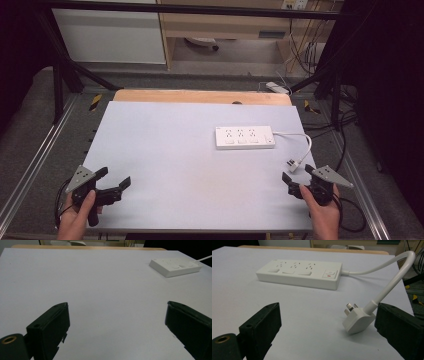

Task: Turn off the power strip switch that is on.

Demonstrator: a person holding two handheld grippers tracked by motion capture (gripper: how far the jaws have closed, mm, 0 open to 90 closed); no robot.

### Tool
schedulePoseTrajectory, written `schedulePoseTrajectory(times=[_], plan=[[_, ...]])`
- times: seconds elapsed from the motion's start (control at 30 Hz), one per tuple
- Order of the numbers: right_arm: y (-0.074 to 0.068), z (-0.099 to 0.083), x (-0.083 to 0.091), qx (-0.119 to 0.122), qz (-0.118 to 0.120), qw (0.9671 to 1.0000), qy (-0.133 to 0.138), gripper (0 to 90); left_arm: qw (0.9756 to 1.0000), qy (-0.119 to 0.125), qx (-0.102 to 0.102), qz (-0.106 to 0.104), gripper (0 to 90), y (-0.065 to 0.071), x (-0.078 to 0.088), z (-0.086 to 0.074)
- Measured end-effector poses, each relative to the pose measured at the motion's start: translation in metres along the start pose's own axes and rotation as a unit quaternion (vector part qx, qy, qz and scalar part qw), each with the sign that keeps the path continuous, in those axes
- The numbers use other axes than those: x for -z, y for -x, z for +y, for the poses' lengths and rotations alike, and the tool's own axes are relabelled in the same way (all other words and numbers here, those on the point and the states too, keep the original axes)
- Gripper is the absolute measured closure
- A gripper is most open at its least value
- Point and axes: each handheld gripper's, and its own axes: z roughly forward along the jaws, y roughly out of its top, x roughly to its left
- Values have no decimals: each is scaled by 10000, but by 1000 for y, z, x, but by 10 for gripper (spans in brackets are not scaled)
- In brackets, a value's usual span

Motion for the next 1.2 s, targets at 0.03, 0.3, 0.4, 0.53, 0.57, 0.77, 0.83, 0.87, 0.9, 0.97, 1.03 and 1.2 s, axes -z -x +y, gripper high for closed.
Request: schedulePoseTrajectory(times=[0.03, 0.3, 0.4, 0.53, 0.57, 0.77, 0.83, 0.87, 0.9, 0.97, 1.03, 1.2], plan=[[0, 0, 1, -7, 9, 10000, 23, 76, 10000, 3, 7, 4, 57, 0, 0, 0], [-2, 1, -1, -11, 78, 10000, -41, 67, 10000, 8, 1, -3, 57, -1, 0, 0], [-2, 1, -1, -33, 78, 10000, -24, 62, 10000, 17, -1, -12, 57, 0, 0, 0], [-3, 3, 1, 8, -12, 10000, 6, 58, 10000, -4, 0, -37, 57, 1, 0, 0], [-3, 3, 1, 12, -15, 10000, 19, 56, 10000, -1, -2, -43, 57, 1, 0, 0], [-6, 5, 2, -1, 30, 10000, 17, 55, 10000, -9, 0, -58, 57, 1, 0, 0], [-7, 6, 1, 9, 31, 10000, 16, 59, 10000, -12, -8, -64, 57, 1, -1, 0], [-8, 6, 1, 3, 4, 10000, -1, 60, 10000, -13, -13, -73, 57, 1, -1, 0], [-9, 7, 0, -28, 96, 9999, 13, 63, 10000, -14, -36, -75, 57, 2, -2, 0], [-9, 8, 0, -123, 129, 9998, 31, 69, 9999, -37, -49, -85, 57, 2, -2, 0], [-11, 10, 0, -256, 222, 9994, 68, 70, 9999, -48, -33, -95, 57, 3, -2, 0], [-16, 18, -3, -116, 201, 9997, -23, 57, 9999, -37, -37, -125, 57, 2, -2, 0]])
